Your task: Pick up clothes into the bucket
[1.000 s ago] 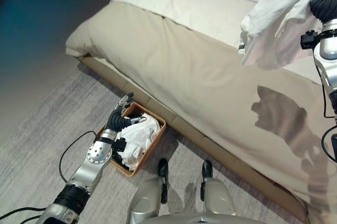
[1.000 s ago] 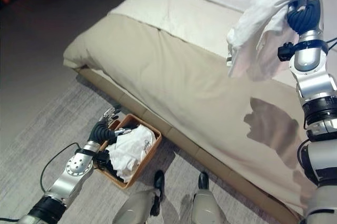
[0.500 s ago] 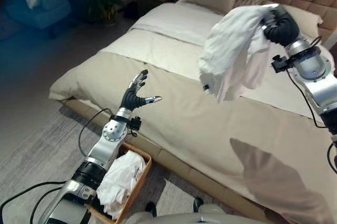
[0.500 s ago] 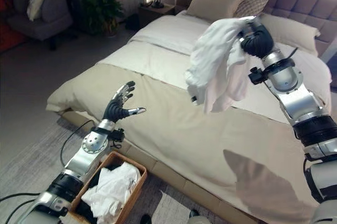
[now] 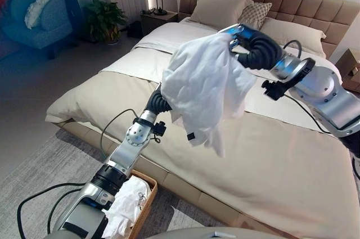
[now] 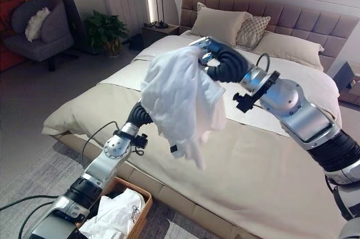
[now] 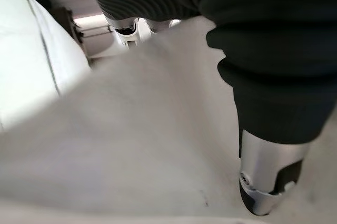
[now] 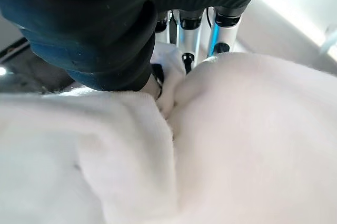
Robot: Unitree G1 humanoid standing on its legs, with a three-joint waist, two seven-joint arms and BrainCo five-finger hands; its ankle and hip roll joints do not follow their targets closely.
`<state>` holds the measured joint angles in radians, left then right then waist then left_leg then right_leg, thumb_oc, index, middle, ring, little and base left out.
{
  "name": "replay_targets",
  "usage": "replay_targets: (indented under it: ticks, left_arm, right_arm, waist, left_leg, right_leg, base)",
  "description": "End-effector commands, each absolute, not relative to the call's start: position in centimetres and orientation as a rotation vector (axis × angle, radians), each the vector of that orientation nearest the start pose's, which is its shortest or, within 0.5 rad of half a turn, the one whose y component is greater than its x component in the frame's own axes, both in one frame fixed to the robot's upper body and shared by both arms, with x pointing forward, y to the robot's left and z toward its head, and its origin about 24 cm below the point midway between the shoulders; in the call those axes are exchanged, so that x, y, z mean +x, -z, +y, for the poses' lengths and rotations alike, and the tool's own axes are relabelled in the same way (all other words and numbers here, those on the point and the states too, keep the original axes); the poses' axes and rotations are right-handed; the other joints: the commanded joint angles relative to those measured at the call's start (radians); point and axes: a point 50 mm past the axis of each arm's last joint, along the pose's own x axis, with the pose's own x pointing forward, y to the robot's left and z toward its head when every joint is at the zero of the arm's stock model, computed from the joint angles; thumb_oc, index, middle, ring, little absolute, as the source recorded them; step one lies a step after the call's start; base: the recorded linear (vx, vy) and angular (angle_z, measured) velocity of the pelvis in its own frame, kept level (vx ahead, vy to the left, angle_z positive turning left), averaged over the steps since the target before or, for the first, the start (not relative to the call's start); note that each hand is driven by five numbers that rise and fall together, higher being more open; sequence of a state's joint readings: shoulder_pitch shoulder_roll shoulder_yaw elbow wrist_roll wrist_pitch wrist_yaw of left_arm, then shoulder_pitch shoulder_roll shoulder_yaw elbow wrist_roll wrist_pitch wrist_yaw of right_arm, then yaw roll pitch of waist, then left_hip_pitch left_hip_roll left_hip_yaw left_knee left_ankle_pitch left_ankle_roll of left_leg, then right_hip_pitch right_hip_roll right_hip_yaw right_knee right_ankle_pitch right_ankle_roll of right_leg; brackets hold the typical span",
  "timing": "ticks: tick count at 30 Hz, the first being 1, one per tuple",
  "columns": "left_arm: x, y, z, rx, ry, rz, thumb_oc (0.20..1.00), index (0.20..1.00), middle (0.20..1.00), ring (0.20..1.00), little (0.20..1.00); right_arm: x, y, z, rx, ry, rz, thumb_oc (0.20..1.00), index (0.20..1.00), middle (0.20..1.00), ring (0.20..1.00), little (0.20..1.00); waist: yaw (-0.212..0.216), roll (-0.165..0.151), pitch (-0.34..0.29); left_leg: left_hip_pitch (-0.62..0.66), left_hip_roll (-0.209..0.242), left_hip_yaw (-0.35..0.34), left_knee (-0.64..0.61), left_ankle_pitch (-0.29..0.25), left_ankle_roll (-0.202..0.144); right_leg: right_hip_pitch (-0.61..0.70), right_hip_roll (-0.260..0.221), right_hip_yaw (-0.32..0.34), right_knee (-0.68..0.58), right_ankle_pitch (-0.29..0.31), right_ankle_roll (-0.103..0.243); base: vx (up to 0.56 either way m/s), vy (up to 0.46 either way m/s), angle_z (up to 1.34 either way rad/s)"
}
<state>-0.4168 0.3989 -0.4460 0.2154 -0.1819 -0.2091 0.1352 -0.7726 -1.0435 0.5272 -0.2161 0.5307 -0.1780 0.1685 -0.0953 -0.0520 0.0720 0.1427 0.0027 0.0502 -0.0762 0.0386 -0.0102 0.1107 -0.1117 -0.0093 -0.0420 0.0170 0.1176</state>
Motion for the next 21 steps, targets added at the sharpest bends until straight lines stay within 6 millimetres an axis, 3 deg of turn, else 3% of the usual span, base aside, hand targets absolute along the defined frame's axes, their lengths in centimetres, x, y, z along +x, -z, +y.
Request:
replay_targets:
  ticks: [1,2,3,5,7,11,21]
  left_arm:
    - [31.5,-13.2,9.1,0.203,0.425,-0.419,1.0,1.0,1.0,1.0,1.0]
    - [31.0,-14.2,8.1,0.132,0.497,-0.442,1.0,1.0,1.0,1.0,1.0]
    - [31.0,-14.2,8.1,0.132,0.497,-0.442,1.0,1.0,1.0,1.0,1.0]
    - [30.3,-14.5,6.7,-0.044,0.613,-0.396,1.0,1.0,1.0,1.0,1.0]
    - [30.1,-14.7,6.2,-0.07,0.653,-0.387,1.0,1.0,1.0,1.0,1.0]
    - [28.6,-15.1,4.5,-0.229,0.899,-0.288,1.0,1.0,1.0,1.0,1.0]
    - [27.2,-14.1,5.0,-0.356,1.105,-0.105,1.0,1.0,1.0,1.0,1.0]
  right_arm:
    - [27.2,-28.3,-13.6,-0.607,-0.781,-0.745,0.2,0.2,0.2,0.2,0.2]
    - [27.0,-28.0,-13.4,-0.591,-0.806,-0.732,0.2,0.2,0.2,0.2,0.2]
    - [27.0,-28.0,-13.4,-0.591,-0.806,-0.732,0.2,0.2,0.2,0.2,0.2]
    - [26.8,-27.6,-12.9,-0.57,-0.839,-0.72,0.2,0.2,0.2,0.2,0.2]
    - [26.8,-27.4,-12.9,-0.564,-0.844,-0.71,0.2,0.2,0.2,0.2,0.2]
    - [26.6,-26.8,-12.5,-0.533,-0.893,-0.665,0.2,0.2,0.2,0.2,0.2]
    - [28.1,-26.2,-14.0,-0.505,-0.801,-0.614,0.2,0.2,0.2,0.2,0.2]
  waist:
    - [0.022,-0.022,-0.061]
    - [0.021,-0.02,-0.062]
    - [0.021,-0.02,-0.062]
    - [0.023,-0.017,-0.065]
    - [0.022,-0.017,-0.064]
    - [0.021,-0.011,-0.07]
    - [0.016,-0.005,-0.077]
  left_leg:
    - [-0.044,-0.005,-0.033,0.098,-0.105,-0.025]
    - [-0.048,-0.002,-0.038,0.099,-0.101,-0.029]
    - [-0.048,-0.003,-0.038,0.099,-0.101,-0.029]
    - [-0.049,-0.001,-0.043,0.098,-0.097,-0.031]
    - [-0.048,-0.001,-0.046,0.097,-0.095,-0.032]
    - [-0.048,0.001,-0.057,0.091,-0.085,-0.04]
    - [-0.045,0.0,-0.066,0.073,-0.073,-0.046]
  right_leg:
    - [-0.061,-0.012,-0.046,0.091,-0.025,0.013]
    - [-0.057,-0.011,-0.056,0.088,-0.027,0.012]
    - [-0.057,-0.012,-0.056,0.088,-0.027,0.012]
    - [-0.052,-0.013,-0.064,0.084,-0.025,0.011]
    - [-0.049,-0.013,-0.067,0.083,-0.025,0.01]
    - [-0.038,-0.014,-0.087,0.078,-0.028,0.008]
    - [-0.029,-0.019,-0.109,0.069,-0.022,0.011]
  base:
    - [-0.02,-0.021,0.05]
    - [-0.01,-0.01,0.06]
    - [-0.01,-0.016,0.06]
    - [-0.01,-0.011,0.09]
    - [-0.01,-0.006,0.14]
    - [-0.01,-0.004,0.14]
    - [0.0,0.002,0.06]
